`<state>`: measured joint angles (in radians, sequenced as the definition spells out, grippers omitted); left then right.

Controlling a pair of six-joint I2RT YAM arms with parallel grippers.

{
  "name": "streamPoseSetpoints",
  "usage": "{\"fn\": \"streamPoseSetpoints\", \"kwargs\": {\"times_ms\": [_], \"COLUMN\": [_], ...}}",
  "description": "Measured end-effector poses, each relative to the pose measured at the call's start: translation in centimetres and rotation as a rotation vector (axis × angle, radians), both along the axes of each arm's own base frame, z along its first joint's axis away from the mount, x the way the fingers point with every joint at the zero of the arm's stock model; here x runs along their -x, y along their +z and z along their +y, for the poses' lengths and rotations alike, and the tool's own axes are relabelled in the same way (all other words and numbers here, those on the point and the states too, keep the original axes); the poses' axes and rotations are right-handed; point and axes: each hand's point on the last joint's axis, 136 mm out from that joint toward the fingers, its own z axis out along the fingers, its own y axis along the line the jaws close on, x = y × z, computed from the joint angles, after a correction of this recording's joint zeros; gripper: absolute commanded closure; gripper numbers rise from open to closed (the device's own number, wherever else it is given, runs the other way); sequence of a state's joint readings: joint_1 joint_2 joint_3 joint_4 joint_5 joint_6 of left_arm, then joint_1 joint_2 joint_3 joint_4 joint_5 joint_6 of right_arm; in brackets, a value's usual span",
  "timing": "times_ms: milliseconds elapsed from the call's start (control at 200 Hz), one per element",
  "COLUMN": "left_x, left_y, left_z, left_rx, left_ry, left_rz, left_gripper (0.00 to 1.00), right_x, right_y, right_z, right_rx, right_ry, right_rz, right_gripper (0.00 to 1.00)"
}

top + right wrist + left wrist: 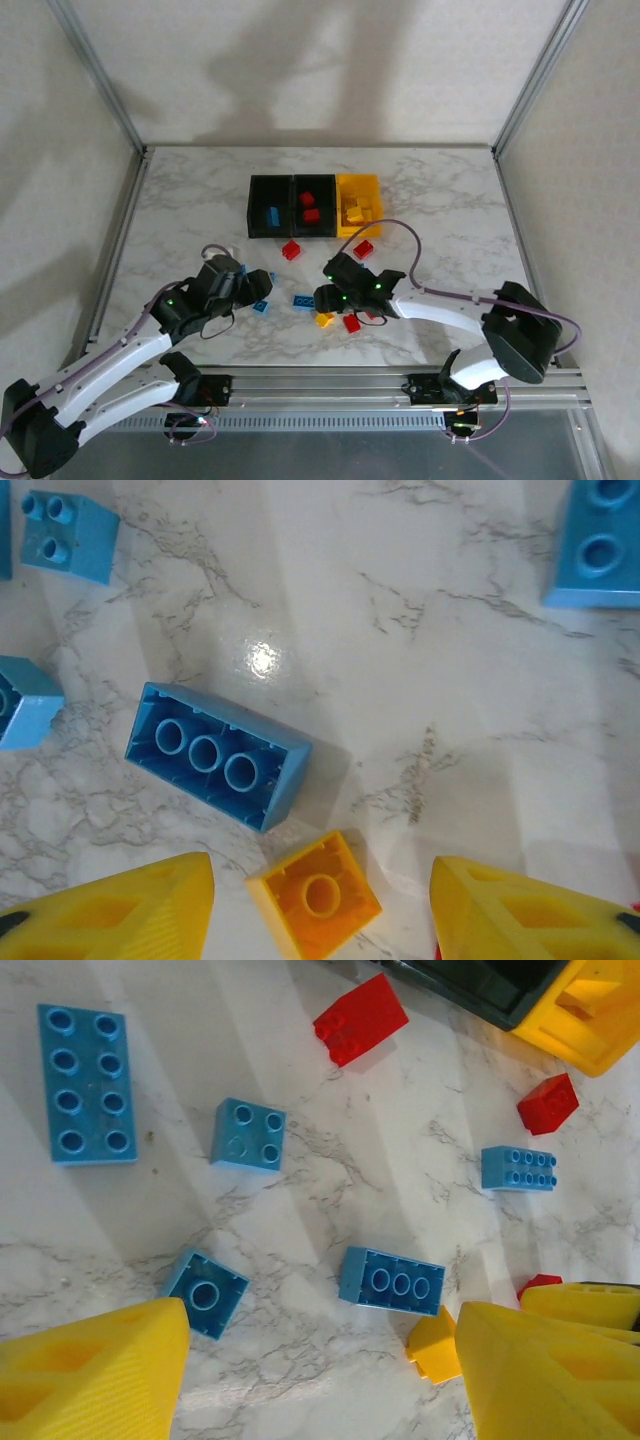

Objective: Sort the legos into containers by color

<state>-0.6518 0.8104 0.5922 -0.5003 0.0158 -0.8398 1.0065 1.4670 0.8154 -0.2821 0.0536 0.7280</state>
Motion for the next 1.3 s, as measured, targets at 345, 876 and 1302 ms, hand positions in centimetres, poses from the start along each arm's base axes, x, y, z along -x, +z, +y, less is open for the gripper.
{"fn": "streamPoseSetpoints", "kwargs": {"times_ms": [345, 876, 1302], "left_x": [0.2, 0.1, -0.1], "left_y": [-0.4, -0.9, -1.8], "left_z": [0.4, 0.7, 0.7], "left_rx": [0.009, 0.002, -0.018], "left_ry": [0.018, 0.029, 0.033], "left_rz": [0.017, 0.033, 0.060], "left_gripper": [0.30, 0.30, 0.30], "right_x": [1.5, 2.6, 2.4], "right_y": [-2.9, -4.5, -3.8], "right_z": [1.7, 2.1, 1.2], "right_rx": [0.107, 0.240, 0.282], "right_ry": [0.100, 0.176, 0.168], "right_rz": [0.009, -0.027, -0.040], "right_gripper": [0.42, 0.61, 0.67]}}
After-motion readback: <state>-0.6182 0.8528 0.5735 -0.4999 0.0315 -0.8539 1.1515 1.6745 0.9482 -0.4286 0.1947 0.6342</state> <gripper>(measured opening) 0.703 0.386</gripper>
